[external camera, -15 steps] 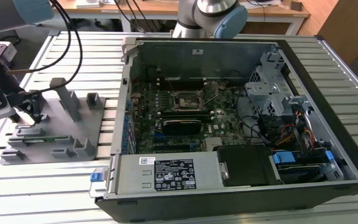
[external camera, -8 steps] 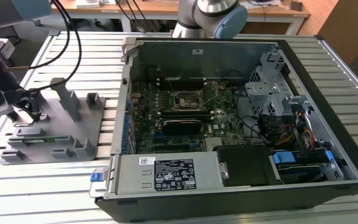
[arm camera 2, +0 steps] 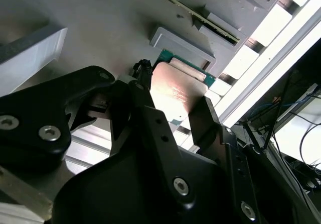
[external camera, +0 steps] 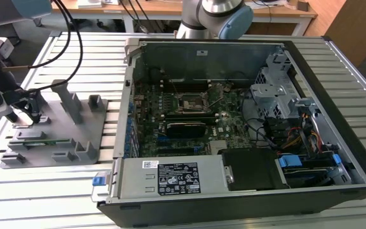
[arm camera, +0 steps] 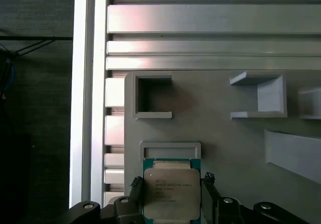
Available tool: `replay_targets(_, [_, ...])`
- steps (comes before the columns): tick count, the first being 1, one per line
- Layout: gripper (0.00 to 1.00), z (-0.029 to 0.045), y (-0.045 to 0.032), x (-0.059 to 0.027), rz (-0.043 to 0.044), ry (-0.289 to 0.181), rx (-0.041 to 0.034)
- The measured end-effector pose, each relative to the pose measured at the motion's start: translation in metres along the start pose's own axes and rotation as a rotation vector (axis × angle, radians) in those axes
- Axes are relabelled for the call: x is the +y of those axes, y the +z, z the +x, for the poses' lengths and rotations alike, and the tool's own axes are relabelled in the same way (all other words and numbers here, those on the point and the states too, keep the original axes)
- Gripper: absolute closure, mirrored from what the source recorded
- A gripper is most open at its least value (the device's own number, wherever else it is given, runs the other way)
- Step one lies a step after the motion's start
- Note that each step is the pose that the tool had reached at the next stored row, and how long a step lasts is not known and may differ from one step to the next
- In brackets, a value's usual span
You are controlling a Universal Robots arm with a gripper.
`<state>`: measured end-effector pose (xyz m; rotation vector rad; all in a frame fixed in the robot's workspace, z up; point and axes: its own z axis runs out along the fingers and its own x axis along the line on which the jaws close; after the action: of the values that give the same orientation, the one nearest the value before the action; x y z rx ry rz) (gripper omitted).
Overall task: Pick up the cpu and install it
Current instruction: 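Pick up the cpu and move it towards the insertion slot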
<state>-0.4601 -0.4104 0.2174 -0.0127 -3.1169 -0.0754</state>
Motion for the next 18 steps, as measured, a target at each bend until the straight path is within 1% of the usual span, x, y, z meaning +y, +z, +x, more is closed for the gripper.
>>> replay_targets(7, [0.46,0.0001,-0.0028,0.0001,0.0002,0.0,0.0005])
replay_targets(18, [0.46,0.0002,-0.005,0.0002,-0.0001,0.0,0.0004])
